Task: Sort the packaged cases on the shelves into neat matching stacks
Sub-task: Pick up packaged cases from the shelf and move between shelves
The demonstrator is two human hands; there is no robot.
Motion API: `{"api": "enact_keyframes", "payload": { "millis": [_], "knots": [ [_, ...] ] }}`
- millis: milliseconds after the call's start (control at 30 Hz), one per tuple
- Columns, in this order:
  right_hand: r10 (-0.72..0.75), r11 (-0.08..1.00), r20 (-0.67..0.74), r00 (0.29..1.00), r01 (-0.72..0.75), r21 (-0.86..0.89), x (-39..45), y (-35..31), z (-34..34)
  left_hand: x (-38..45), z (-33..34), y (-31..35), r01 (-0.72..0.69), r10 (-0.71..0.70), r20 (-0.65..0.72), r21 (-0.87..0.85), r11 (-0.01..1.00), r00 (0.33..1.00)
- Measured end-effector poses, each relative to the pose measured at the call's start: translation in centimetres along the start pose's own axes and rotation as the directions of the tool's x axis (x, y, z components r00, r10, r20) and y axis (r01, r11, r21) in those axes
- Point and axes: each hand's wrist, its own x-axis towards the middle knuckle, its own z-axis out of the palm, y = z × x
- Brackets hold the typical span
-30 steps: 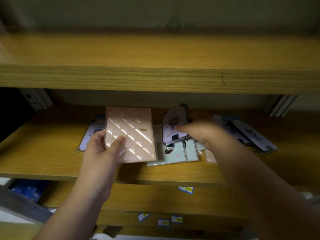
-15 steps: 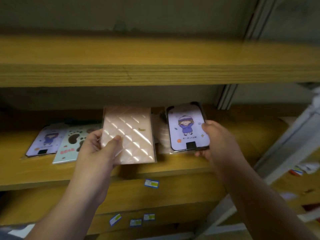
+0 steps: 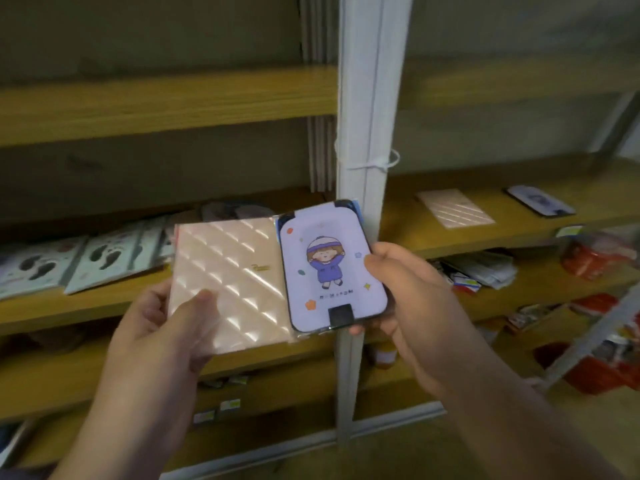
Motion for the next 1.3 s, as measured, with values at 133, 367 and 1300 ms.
{"api": "enact_keyframes", "payload": {
  "millis": [133, 367, 1300],
  "knots": [
    [-0.003, 1.000, 0.011, 1.000, 0.003, 0.016, -2.4, -1.2, -6.4, -4.7, 5.1, -1.3, -0.017, 0.017, -0.002, -0.004, 1.000, 1.000],
    [0.039, 0.990, -0.062, 0.997, -0.031, 0.138, -3.2, -3.3, -16.4, -8.4, 14.6, -2.4, 0.058, -0.062, 0.079, 0.058, 0.997, 0.995],
    [0.089, 0.991, -0.257, 0.962, -0.061, 0.115, 16.0, -7.1, -40.1, 13.9, 45.5, -16.2, -0.110, -0.058, 0.241, 0.629, 0.770, 0.969]
  ]
}}
